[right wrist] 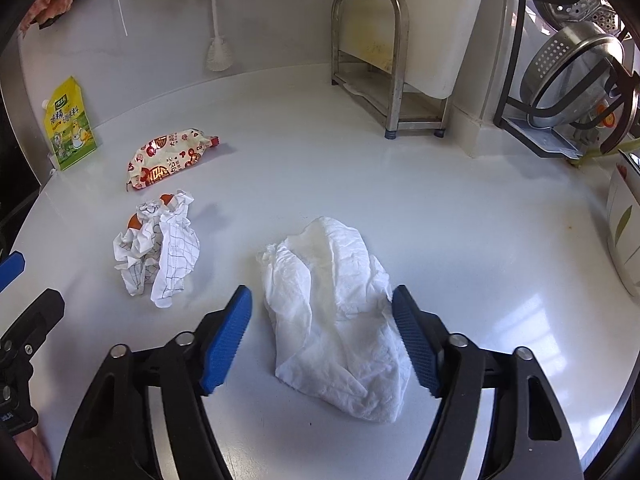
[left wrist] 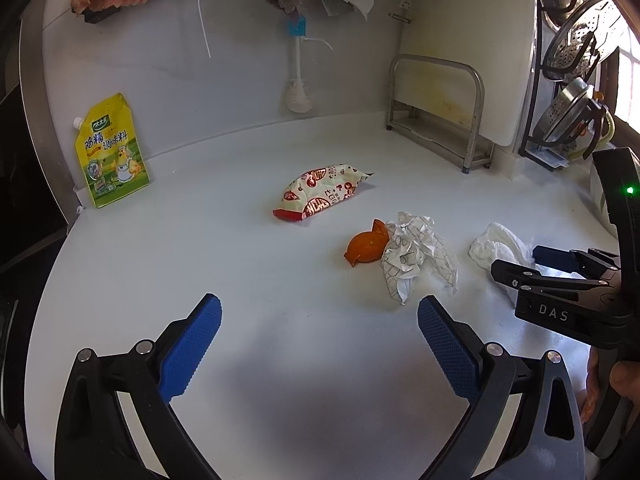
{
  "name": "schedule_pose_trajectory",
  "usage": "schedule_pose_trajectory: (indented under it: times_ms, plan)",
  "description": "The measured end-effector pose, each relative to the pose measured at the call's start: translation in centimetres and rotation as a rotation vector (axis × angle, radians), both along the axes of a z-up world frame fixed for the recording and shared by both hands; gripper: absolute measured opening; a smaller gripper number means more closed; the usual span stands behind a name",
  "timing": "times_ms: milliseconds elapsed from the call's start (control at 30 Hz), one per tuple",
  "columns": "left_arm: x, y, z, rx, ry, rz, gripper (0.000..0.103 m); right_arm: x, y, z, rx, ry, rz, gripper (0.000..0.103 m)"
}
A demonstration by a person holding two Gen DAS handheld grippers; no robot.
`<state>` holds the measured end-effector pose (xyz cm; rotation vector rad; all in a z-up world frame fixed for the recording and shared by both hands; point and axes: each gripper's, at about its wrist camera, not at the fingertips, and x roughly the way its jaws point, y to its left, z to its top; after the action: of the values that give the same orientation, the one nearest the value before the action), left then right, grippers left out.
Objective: Collect trash
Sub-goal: 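Grasp the white tissue with the right tool while the left tool grasps the crumpled paper, then carry the tissue and crumpled paper over the gray basket with both tools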
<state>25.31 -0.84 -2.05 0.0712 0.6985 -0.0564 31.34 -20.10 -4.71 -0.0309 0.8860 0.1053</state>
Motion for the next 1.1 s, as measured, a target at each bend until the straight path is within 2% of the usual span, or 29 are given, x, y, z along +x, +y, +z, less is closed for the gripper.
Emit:
schedule_pose_trajectory:
  times_ms: [133,167,200,533,833,867,900,933,1000,1067,1100]
  plan:
    - [0.8,-1.5,-0.3,-0.003,0.024,-0.015,0.097,-0.2,0.2,-0.2,-0.002,0.006,0.026,0.03]
    - [1.0,-1.9,-0.3,-0.008,0.031,-0.022,0.097,-0.3,-0.1,0.0,0.018,0.006,0.028,0.02]
    - [1.2,-2.4,-0.4,-0.01,0.039,-0.027,0.097,-0.4,-0.5,0.2,0.041,0.004,0.023,0.015]
    - [3.4,-5.9,-0.7,-0.024,0.066,0.012,0.097,-0.9,-6.7,1.9,0.146,-0.07,-0.113,0.014]
    - [5.6,-7.5,-1.6,0.002,0.113,0.083,0.095,-1.0,-9.3,2.0,0.27,-0.075,-0.147,0.014]
    - [5.8,-7.6,-1.5,0.01,0.113,0.088,0.092,-1.0,-9.3,2.1,0.277,-0.078,-0.143,0.014]
    - [5.9,-7.7,-1.5,0.008,0.115,0.086,0.082,-1.0,-9.2,2.2,0.284,-0.079,-0.136,0.014]
    - [6.1,-7.7,-1.6,0.007,0.122,0.087,0.076,-1.1,-9.2,2.3,0.289,-0.084,-0.13,0.014]
    - [6.4,-7.6,-2.0,0.002,0.147,0.088,0.053,-1.2,-8.9,2.5,0.288,-0.093,-0.121,0.014]
    - [6.4,-7.4,-2.1,-0.014,0.153,0.079,0.038,-1.2,-8.6,2.5,0.288,-0.098,-0.114,0.014]
    - [6.3,-7.3,-2.0,-0.021,0.145,0.076,0.034,-1.2,-8.5,2.5,0.285,-0.098,-0.112,0.014]
